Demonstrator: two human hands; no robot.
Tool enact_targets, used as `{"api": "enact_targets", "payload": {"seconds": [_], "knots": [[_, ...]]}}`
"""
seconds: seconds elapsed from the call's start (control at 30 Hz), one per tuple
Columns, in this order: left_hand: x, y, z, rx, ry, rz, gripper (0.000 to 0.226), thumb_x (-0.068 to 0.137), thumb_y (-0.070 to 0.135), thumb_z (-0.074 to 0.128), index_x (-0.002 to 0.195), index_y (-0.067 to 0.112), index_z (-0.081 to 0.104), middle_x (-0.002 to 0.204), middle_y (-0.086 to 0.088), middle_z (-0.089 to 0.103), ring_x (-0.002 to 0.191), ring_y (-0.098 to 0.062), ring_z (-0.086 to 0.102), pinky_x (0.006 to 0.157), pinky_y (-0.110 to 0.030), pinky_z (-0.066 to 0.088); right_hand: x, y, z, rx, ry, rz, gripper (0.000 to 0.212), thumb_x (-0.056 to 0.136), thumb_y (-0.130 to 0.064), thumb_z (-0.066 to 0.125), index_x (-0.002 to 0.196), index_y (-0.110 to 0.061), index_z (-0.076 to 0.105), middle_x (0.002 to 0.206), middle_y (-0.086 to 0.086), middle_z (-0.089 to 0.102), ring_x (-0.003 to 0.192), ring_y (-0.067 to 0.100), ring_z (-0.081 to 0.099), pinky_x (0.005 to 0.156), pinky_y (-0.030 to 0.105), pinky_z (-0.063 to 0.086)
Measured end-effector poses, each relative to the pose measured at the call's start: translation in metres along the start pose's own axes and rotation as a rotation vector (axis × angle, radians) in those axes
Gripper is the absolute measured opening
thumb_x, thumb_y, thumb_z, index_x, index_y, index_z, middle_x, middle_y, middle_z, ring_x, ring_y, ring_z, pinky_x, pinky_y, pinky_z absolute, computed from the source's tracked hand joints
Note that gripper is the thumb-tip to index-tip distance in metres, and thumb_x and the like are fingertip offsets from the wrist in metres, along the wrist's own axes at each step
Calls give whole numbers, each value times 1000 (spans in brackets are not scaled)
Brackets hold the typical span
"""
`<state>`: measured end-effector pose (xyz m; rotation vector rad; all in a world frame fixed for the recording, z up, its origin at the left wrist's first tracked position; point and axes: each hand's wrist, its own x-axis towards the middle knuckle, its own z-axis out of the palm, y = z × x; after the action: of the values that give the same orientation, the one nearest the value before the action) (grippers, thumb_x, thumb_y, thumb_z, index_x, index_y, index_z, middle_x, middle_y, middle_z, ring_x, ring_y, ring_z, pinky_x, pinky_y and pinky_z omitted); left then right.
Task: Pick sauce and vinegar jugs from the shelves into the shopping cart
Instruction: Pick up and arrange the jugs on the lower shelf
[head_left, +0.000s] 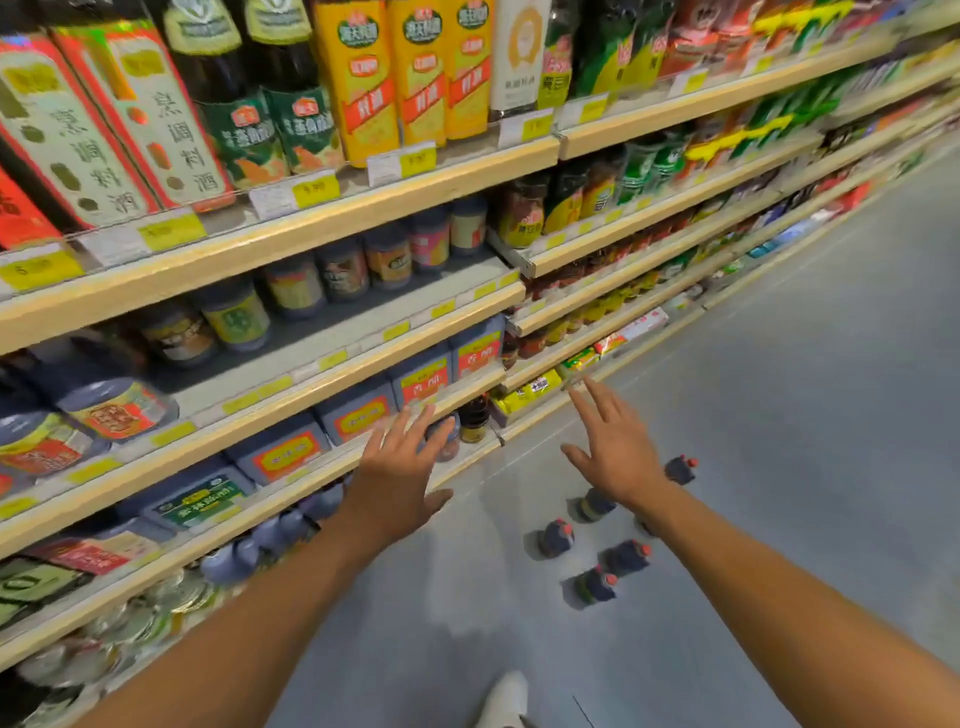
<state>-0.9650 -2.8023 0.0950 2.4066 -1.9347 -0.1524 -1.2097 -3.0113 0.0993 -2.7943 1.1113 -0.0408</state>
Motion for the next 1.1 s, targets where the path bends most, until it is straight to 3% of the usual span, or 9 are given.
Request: {"api": "enact_targets", "payload": {"seconds": [0.1,0.23,0.4,0.63,0.87,1.1], "knots": [[35,30,16,30,-83,35,93,79,70,63,156,29,28,161,-6,32,145,-33,34,110,-50,40,-18,43,14,21,-45,92,82,95,-52,60,160,-17,24,168,13,19,151,37,25,121,56,27],[69,63,50,-25,-170,107,93,89,64,57,159,31,4,170,-3,6,156,-32,7,122,-56,22,-46,92,37,99,-69,237,74,99,-52,54,159,-19,27,168,11,21,152,35,24,122,56,26],[126,91,98,27,-276,302,96,84,64,64,160,30,15,169,-6,14,154,-35,18,120,-60,25,-88,141,76,151,-143,417,76,94,-48,58,157,-15,31,166,13,24,150,36,27,120,55,27],[201,125,147,118,-452,491,89,95,63,50,161,32,0,170,0,-10,157,-28,-6,124,-50,9,-133,172,121,226,-250,738,77,99,-48,56,160,-17,22,168,11,19,153,31,20,124,45,20],[238,144,224,116,-585,548,90,93,63,53,161,33,2,171,0,-2,157,-28,2,125,-49,14,-147,179,193,342,-324,889,77,99,-50,55,161,-17,22,168,9,21,152,32,25,123,45,25],[253,156,346,179,-661,638,94,93,58,56,160,32,-4,170,0,-6,156,-29,5,124,-49,16,-161,185,315,468,-351,945,68,103,-48,50,160,-19,26,166,7,25,152,28,26,122,41,27]]}}
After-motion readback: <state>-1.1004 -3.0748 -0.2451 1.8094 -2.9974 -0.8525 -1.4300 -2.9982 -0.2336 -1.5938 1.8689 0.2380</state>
